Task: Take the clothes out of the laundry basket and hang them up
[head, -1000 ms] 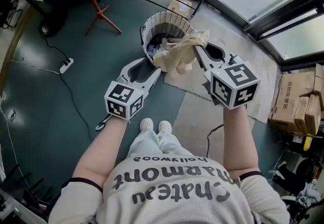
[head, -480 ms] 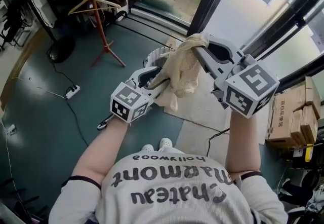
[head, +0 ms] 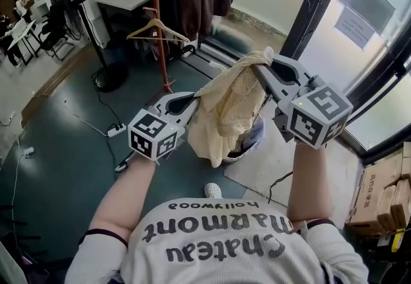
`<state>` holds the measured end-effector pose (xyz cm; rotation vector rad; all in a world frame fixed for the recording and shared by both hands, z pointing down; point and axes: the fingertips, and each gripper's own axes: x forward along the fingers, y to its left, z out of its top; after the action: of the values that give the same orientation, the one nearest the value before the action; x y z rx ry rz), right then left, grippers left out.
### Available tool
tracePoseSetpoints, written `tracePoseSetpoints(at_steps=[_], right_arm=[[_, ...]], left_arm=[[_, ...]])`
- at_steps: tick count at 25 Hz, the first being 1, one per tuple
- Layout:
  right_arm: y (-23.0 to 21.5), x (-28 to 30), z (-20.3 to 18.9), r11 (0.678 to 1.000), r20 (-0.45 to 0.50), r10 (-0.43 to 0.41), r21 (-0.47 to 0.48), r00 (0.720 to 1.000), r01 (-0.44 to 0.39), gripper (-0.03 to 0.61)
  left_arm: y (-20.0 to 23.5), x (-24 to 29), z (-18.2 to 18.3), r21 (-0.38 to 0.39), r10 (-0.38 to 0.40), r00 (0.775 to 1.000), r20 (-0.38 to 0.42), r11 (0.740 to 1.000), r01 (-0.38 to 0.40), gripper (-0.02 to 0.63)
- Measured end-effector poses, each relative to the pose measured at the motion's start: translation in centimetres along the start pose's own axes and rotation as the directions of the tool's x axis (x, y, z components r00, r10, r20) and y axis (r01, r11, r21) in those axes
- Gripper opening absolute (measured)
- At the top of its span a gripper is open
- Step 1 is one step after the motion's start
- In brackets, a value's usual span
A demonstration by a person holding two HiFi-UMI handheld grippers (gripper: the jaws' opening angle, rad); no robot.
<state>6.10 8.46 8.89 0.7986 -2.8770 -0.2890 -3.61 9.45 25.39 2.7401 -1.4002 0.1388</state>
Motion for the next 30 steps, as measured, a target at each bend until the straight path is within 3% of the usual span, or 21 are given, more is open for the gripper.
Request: tracePoseSetpoints(at_steps=[2,5,12,17,22,26,30], right_arm=[[-1.7,1.3,0.2,1.000,0.007,0.002,0.005,1.000,-0.002,0.037],[-4.0,3.6,-0.2,1.000,0.005,0.028,0.007,1.000,-0.028,0.036],[-8.2,8.5,-1.1,0.994,0.020,0.094,-0.060,0.995,-0.093,0.035],[-10.6,11.1,0.7,0.982,0.101,0.155,-0.127,0.983,-0.142,0.037],[-11.9,13.2,3.5,0.977,0.223,0.188,-0.139,0.956,-0.160,0.037],[-13.2,14.8,4.5,0.982,0.262,0.170,-0.121,0.950,-0.142,0.037],[-13.6,17.8,4.9,0.984,0.282,0.172,-0.097,0.944,-0.150,0.037]], left_arm=[[3.0,-1.0,2.3,-0.001,0.092,0.995,0.026,0.996,-0.092,0.028],[7.0,-2.1,5.8,0.039,0.229,0.971,0.072,0.972,-0.232,0.026],[12.6,-2.4,13.7,0.107,0.439,0.872,0.217,0.877,-0.468,0.026],[14.5,-1.8,18.7,0.176,0.495,0.822,0.284,0.815,-0.552,0.026],[16.1,-2.0,22.3,0.211,0.524,0.785,0.330,0.770,-0.602,0.026],[18.0,-1.2,23.0,0.220,0.530,0.779,0.335,0.760,-0.612,0.026],[20.8,-0.9,22.9,0.194,0.518,0.781,0.348,0.775,-0.601,0.026]])
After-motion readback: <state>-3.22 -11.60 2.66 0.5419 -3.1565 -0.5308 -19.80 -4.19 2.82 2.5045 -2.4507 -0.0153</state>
